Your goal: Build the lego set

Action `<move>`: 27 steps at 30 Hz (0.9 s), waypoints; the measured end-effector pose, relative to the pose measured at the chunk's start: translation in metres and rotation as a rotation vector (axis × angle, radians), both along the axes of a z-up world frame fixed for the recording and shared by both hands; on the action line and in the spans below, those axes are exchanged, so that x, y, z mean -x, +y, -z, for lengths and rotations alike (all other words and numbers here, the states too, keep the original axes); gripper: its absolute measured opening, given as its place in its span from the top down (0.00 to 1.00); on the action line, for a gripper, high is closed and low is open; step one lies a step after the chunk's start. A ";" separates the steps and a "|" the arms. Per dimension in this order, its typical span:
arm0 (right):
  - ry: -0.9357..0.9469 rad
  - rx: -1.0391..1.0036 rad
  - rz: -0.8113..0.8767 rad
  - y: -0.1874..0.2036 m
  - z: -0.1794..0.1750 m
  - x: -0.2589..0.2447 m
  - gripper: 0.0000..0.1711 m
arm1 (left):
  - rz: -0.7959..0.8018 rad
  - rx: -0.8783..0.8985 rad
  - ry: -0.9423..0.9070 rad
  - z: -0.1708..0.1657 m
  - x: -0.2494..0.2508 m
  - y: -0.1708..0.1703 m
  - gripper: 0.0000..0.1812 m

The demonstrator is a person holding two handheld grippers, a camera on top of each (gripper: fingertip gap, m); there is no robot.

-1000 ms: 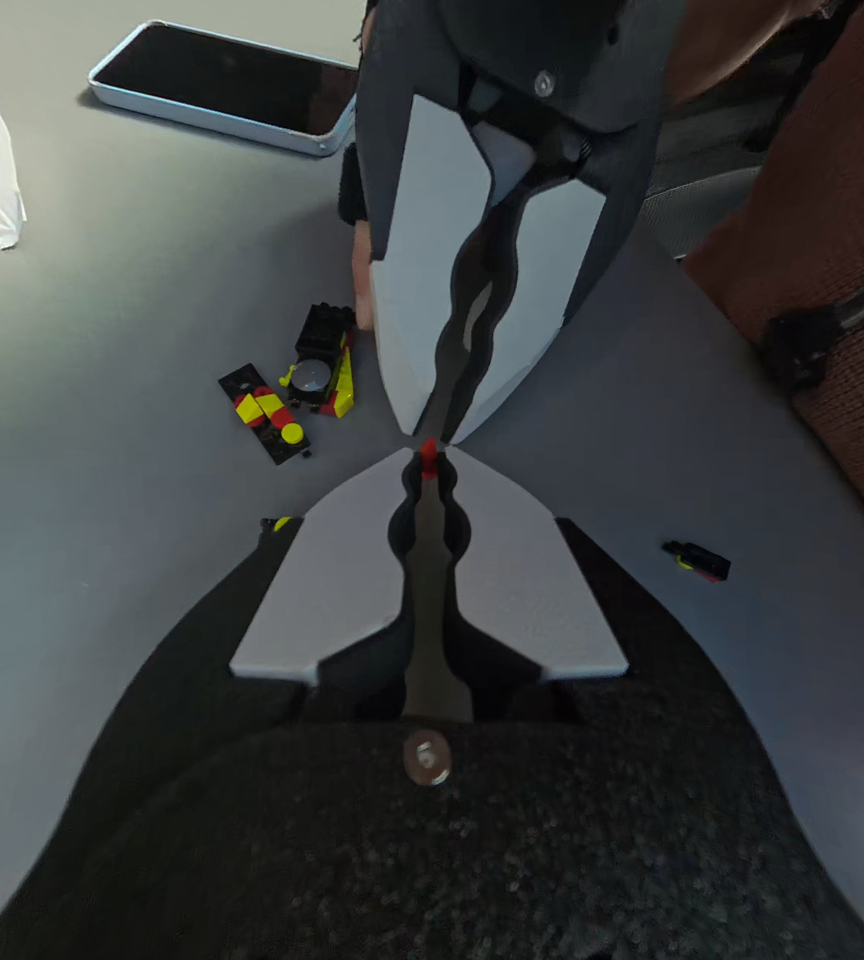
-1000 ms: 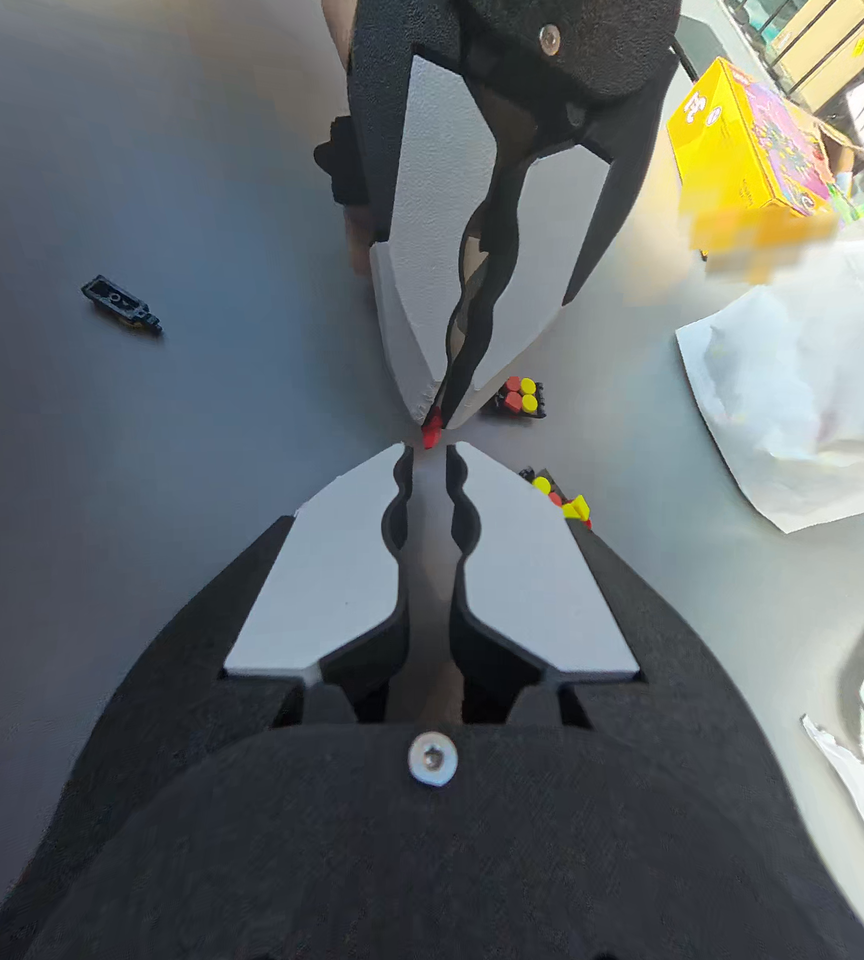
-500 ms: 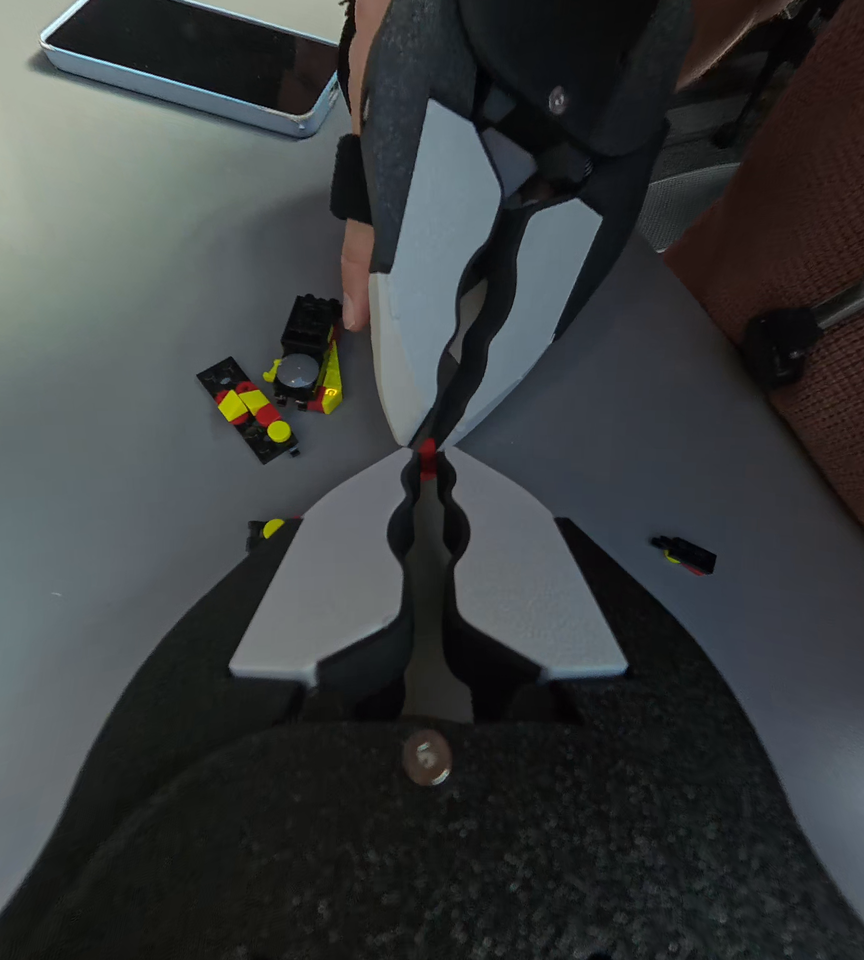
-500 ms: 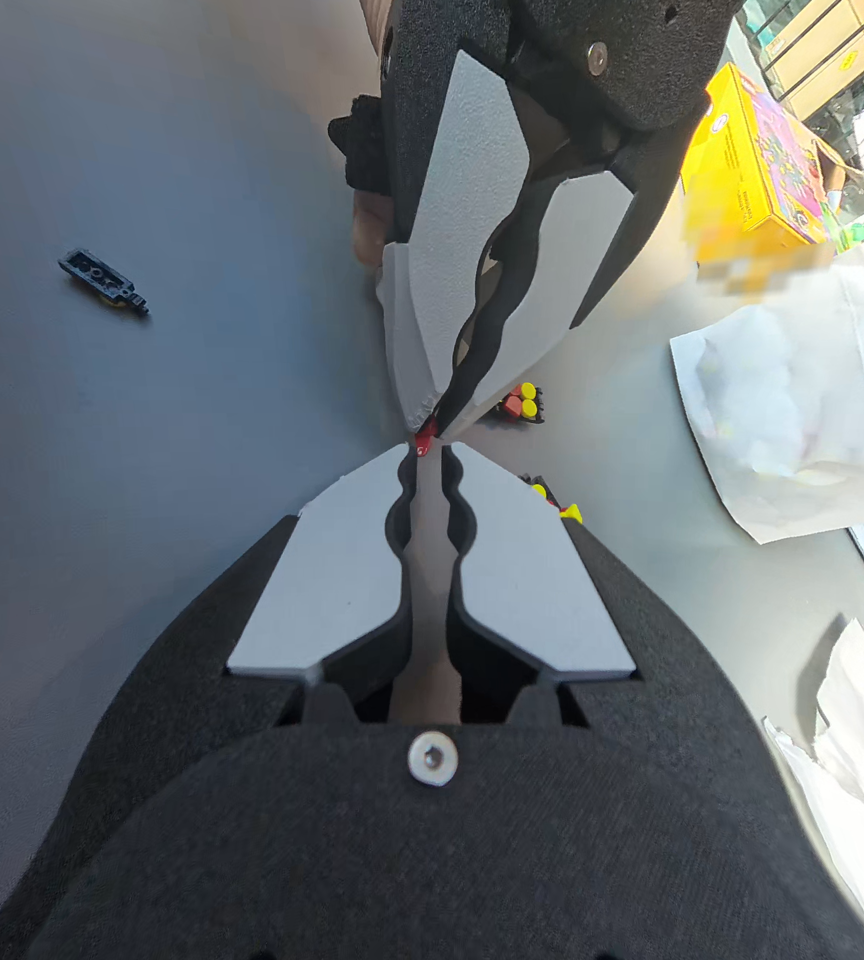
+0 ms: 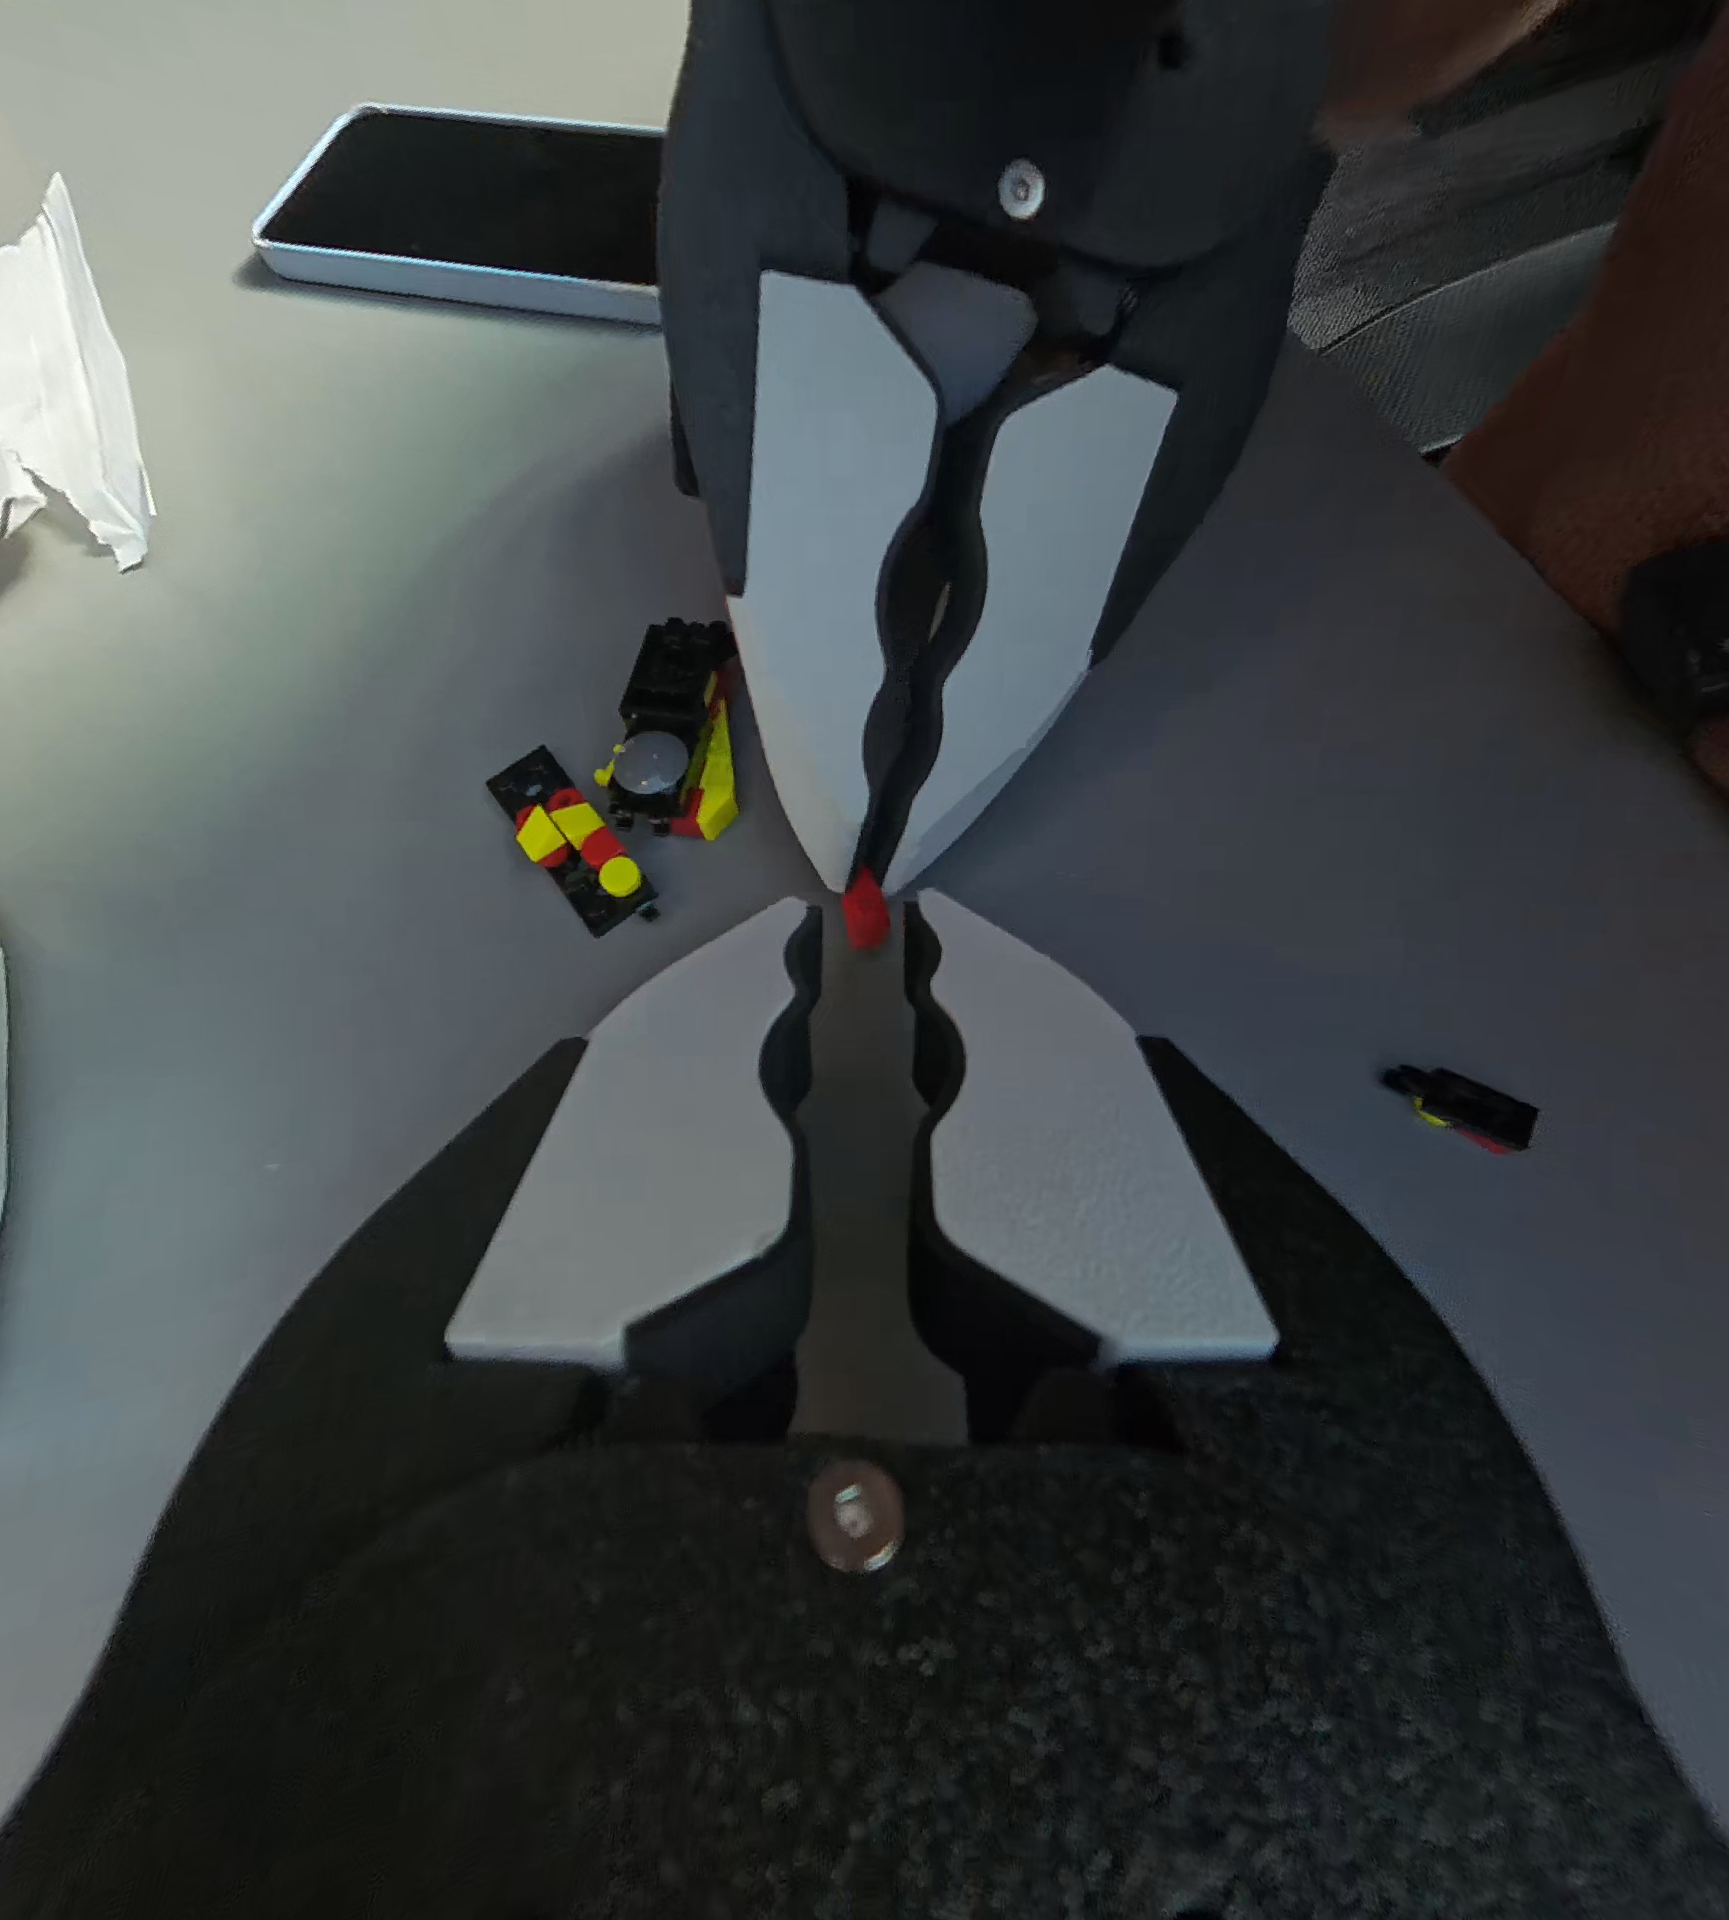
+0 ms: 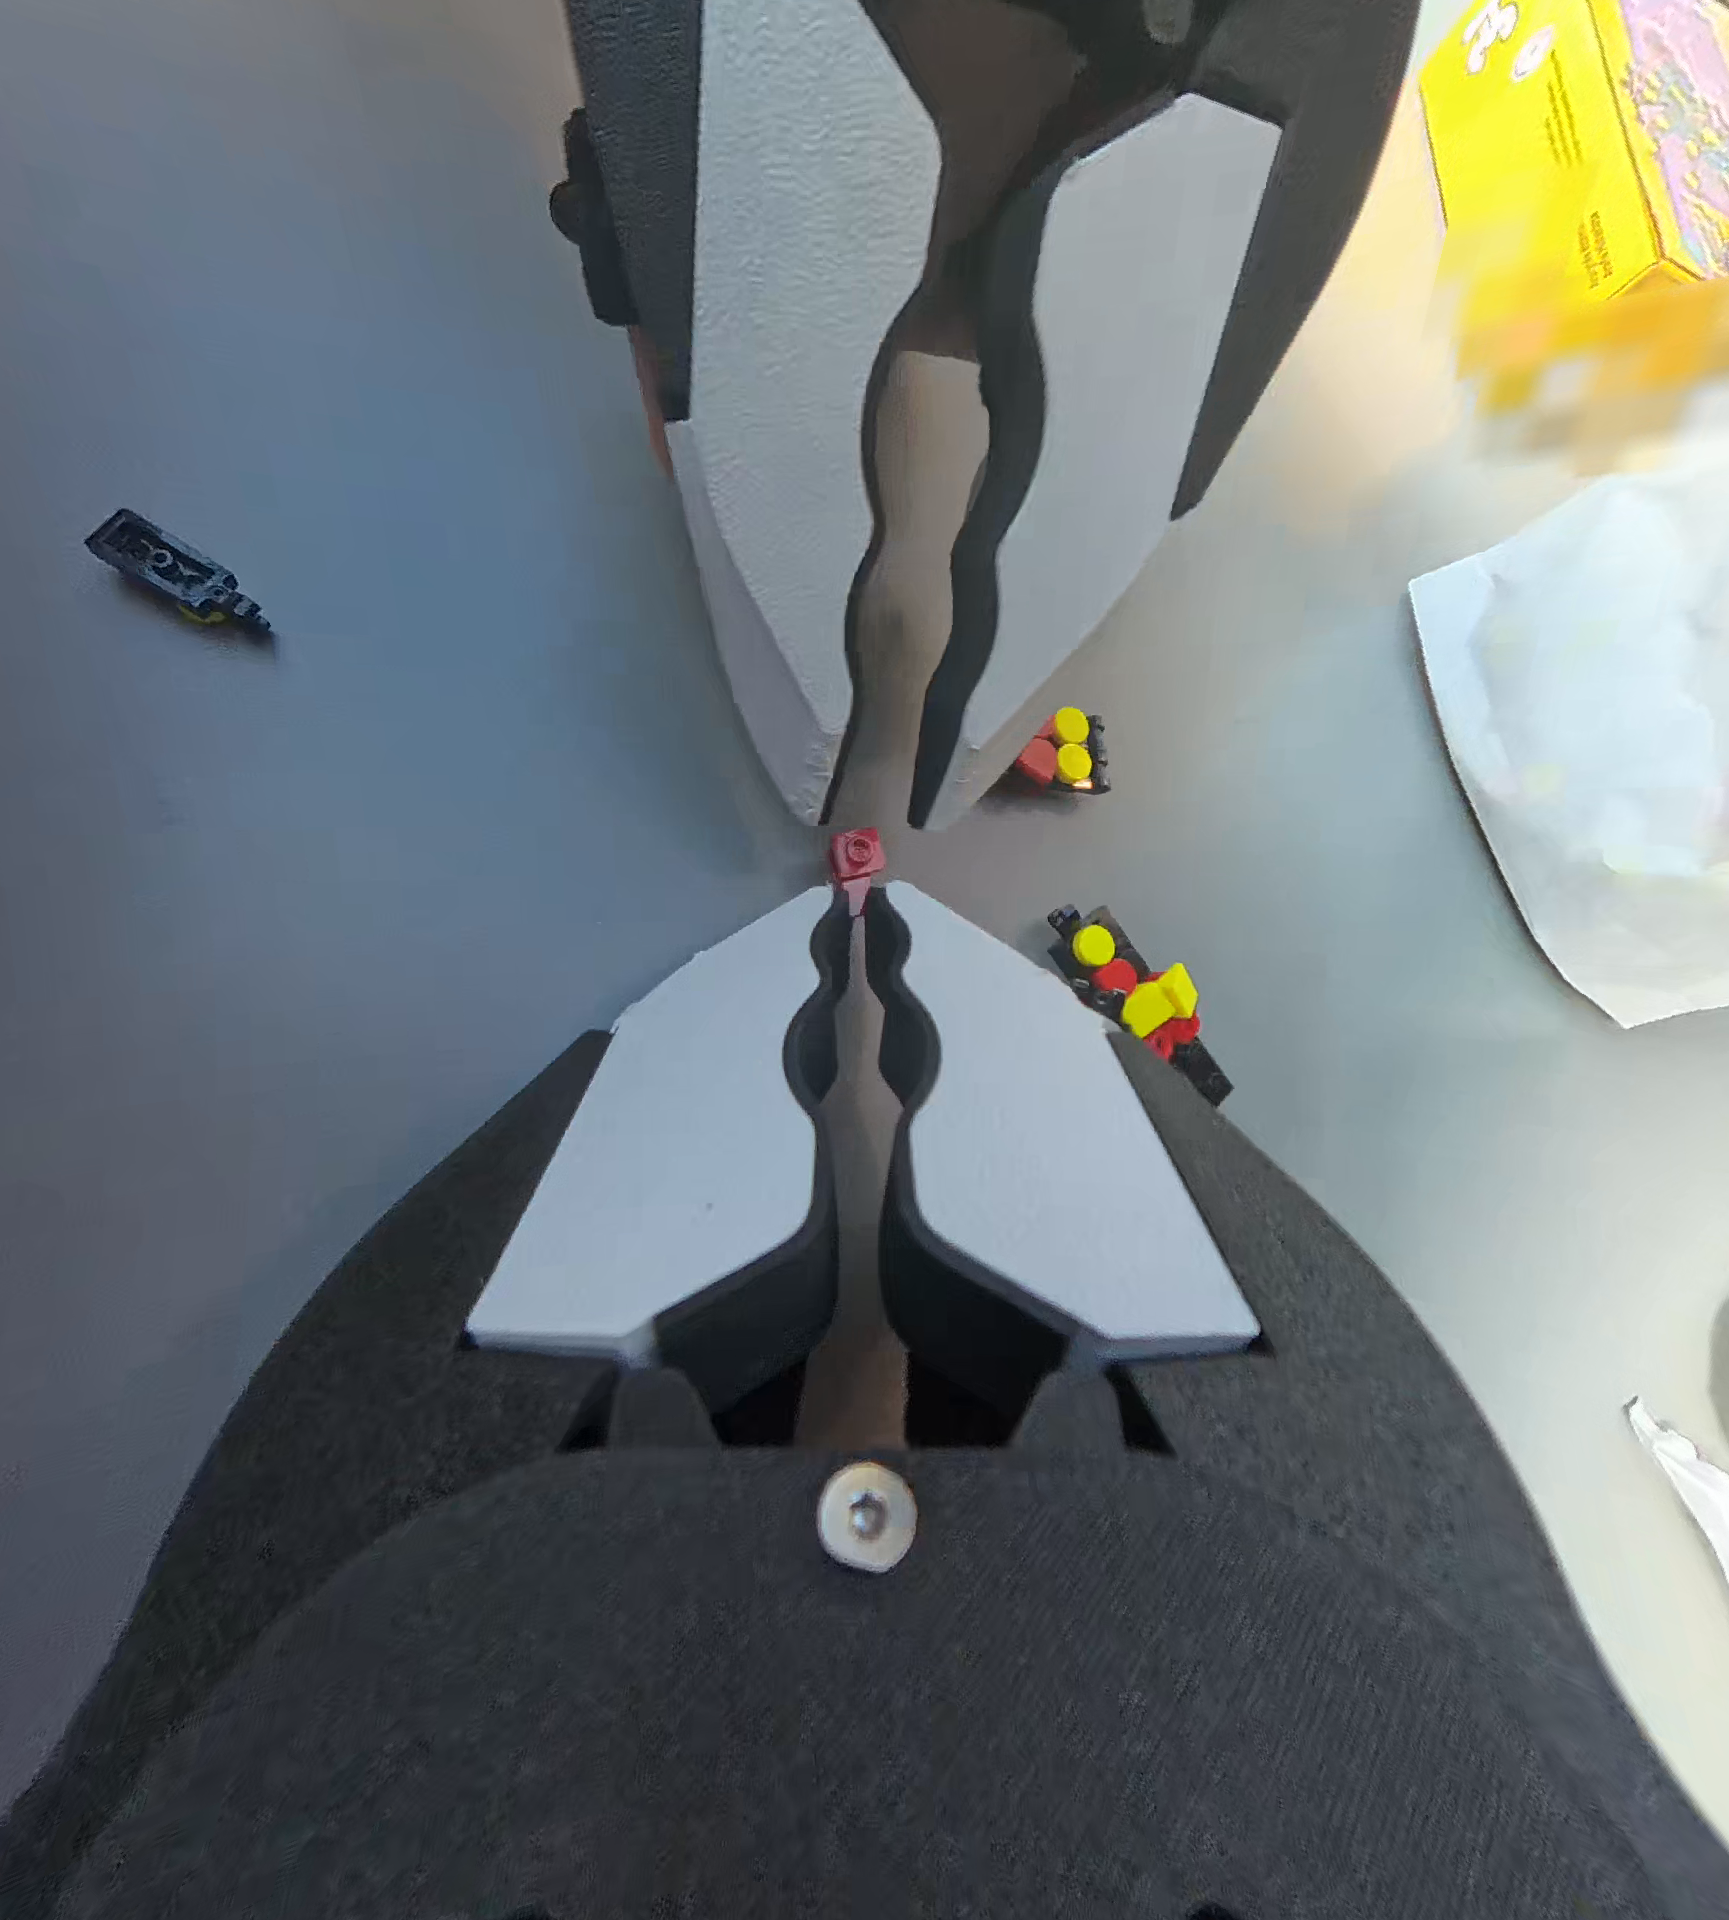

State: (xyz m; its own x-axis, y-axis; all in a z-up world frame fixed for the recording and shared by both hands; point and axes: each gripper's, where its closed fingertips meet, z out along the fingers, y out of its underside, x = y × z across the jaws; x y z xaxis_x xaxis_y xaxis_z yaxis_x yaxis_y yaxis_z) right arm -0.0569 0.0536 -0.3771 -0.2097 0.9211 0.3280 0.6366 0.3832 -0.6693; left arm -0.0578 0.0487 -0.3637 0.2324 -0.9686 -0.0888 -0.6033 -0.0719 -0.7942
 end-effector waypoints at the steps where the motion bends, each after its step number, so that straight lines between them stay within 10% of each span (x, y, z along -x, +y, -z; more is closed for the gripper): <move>1: -0.010 0.014 0.008 0.001 0.001 0.000 0.98 | 0.000 -0.021 0.008 0.000 -0.002 0.000 0.92; 27: -0.052 0.070 0.046 0.001 0.004 -0.004 0.98 | -0.065 -0.015 0.102 0.014 -0.005 0.004 0.96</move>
State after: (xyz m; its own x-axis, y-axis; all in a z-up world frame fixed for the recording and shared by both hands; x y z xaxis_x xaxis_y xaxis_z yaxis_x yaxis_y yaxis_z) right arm -0.0533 0.0551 -0.3810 -0.1821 0.9505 0.2518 0.6869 0.3062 -0.6590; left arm -0.0529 0.0525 -0.3775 0.2836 -0.9502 -0.1294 -0.6756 -0.1022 -0.7301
